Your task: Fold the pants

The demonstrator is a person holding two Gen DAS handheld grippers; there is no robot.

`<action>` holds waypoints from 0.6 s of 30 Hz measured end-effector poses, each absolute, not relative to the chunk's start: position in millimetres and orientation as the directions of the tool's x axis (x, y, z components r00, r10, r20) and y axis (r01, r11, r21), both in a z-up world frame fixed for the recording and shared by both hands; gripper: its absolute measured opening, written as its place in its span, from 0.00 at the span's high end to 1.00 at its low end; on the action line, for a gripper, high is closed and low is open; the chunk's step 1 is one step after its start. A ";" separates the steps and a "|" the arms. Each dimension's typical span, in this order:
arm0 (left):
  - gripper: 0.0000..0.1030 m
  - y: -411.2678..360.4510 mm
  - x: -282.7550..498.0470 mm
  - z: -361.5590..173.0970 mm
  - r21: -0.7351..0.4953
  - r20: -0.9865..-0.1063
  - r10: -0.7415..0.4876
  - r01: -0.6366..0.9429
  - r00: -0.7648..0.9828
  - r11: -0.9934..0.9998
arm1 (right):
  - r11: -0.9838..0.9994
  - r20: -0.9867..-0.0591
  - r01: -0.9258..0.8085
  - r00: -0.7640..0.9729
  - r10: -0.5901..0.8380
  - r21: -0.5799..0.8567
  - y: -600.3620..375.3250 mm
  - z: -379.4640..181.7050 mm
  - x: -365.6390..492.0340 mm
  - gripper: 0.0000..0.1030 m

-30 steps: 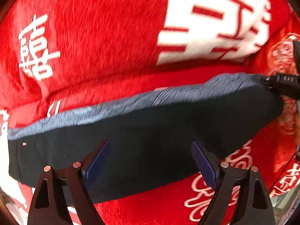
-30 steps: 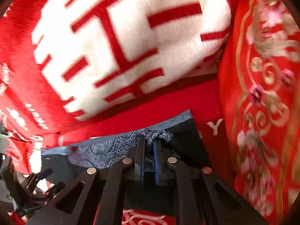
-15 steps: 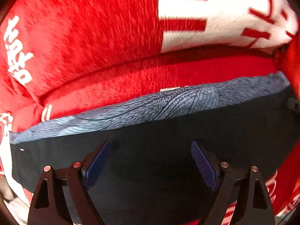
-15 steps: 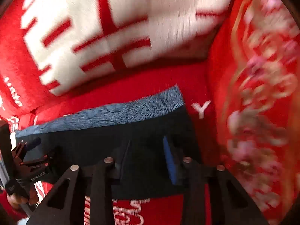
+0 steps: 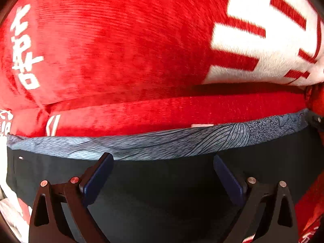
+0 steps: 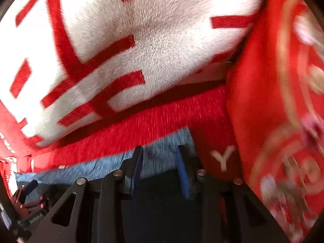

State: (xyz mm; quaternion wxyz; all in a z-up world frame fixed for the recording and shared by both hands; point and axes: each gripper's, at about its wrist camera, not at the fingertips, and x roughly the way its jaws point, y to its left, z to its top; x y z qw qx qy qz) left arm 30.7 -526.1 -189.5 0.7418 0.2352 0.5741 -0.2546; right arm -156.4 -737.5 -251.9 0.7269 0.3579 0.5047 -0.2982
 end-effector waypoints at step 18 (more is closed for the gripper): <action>0.01 -437.6 31.4 -213.3 0.035 -0.991 -0.048 0.595 0.123 0.803 | 0.753 -0.976 0.649 0.213 -0.041 0.110 -646.8 -273.8 -180.9 0.00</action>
